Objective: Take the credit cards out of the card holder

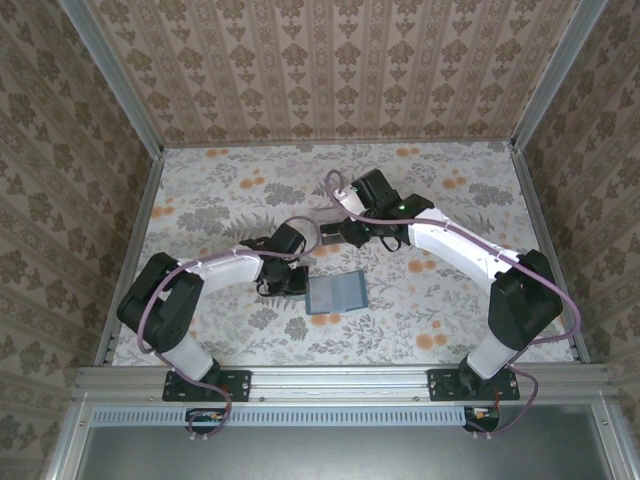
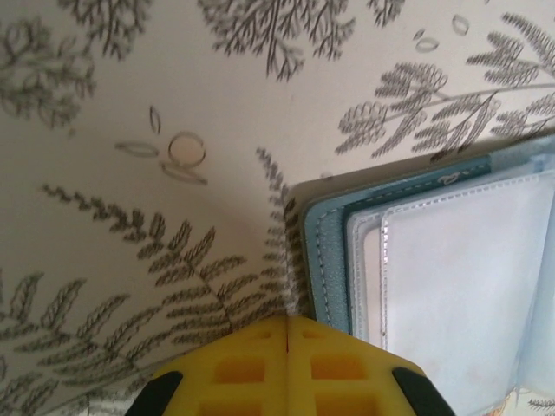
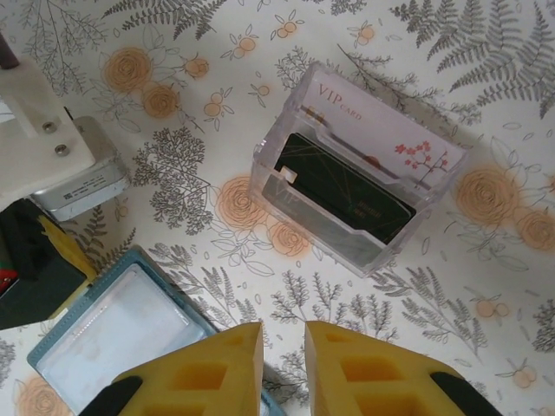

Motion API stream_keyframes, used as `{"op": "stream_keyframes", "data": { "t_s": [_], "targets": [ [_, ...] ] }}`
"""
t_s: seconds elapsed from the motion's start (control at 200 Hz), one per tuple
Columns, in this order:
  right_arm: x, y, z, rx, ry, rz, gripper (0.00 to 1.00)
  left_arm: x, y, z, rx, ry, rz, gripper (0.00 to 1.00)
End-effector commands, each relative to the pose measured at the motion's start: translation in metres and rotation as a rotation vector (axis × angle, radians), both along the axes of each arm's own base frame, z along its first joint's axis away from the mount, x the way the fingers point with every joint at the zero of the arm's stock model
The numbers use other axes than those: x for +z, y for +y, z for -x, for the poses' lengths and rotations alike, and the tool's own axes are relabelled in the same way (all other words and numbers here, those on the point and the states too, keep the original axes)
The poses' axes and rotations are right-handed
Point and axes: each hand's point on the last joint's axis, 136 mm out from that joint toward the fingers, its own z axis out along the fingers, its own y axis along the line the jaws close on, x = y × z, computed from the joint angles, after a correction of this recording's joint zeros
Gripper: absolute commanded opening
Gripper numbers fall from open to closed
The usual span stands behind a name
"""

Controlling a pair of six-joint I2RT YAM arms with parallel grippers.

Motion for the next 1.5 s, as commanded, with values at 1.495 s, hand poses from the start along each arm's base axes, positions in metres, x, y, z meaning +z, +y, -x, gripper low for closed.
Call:
{"op": "stream_keyframes", "data": {
  "t_s": [1.495],
  "targets": [
    [-0.123,0.101,0.106,-0.328,0.888,-0.26,0.25,-0.019,0.017,0.023,0.043,0.052,0.085,0.05]
  ]
}}
